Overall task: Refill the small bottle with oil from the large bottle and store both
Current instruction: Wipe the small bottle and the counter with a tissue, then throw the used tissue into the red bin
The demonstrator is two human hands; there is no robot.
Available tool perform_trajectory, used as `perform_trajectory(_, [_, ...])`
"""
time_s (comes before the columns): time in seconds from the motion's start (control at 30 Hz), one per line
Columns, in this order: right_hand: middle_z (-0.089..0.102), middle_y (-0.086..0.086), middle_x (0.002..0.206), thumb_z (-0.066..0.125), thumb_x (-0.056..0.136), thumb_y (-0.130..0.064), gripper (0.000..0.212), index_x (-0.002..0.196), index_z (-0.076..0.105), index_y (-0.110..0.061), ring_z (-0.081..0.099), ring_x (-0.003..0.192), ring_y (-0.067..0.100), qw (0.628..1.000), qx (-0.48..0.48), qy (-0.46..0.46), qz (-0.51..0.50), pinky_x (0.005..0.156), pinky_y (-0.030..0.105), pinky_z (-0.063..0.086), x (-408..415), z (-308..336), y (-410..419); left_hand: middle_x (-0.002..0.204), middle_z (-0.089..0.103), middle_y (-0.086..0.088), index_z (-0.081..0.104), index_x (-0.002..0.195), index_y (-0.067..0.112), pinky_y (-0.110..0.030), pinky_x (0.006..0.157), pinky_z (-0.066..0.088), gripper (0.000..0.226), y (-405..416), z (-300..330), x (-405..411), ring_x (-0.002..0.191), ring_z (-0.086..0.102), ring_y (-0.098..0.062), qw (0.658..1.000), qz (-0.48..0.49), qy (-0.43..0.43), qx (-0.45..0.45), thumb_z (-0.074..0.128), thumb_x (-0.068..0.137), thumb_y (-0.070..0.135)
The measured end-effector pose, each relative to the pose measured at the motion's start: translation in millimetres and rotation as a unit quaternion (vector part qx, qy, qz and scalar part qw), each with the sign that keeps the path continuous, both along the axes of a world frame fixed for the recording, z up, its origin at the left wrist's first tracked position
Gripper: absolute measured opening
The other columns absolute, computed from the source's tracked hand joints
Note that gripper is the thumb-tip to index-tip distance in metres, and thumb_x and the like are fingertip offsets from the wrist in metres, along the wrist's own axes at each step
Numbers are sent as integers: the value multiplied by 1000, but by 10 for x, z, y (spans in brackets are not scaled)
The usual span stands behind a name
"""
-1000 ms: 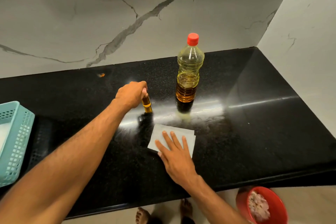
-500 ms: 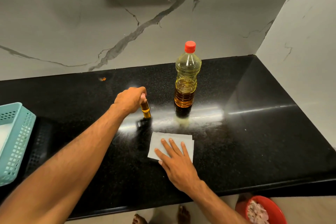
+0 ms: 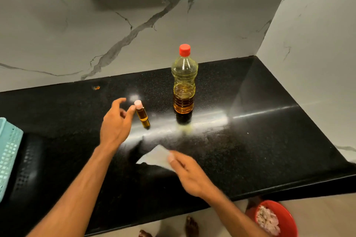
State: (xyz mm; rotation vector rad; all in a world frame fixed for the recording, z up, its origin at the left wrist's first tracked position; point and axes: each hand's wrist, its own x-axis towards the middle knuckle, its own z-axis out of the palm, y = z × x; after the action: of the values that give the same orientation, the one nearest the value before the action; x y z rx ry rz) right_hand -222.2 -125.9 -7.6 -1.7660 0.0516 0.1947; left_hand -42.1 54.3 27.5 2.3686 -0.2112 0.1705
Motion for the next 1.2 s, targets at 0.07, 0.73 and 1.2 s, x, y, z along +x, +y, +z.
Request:
perform_trajectory(0.07, [72, -16, 108, 43, 101, -39, 30, 119, 65, -28, 65, 101, 0, 986, 128, 28, -99, 81, 17, 51, -54, 176, -162, 81, 56, 4, 48, 129, 22, -27, 65, 46, 39, -16, -39, -225, 78, 58, -17, 998, 29, 8, -58, 51, 95, 42])
perform_trajectory(0.73, [68, -14, 99, 63, 82, 10, 22, 79, 69, -11, 64, 103, 3, 957, 1, -52, -285, 89, 22, 49, -1289, 600, -675, 131, 61, 0, 55, 128, 27, -20, 93, 49, 47, -1076, -234, -1527, 121, 59, -17, 688, -551, 430, -196, 73, 85, 22])
perform_trajectory(1.2, [72, 1, 103, 61, 81, 16, 18, 85, 70, 2, 70, 90, 7, 873, 31, -16, -486, 71, 20, 55, -2818, 38, -1740, 89, 68, -9, 59, 84, 12, -36, 66, 59, 9, -2535, -433, -2649, 80, 67, -18, 760, -511, 377, -140, 63, 89, 6])
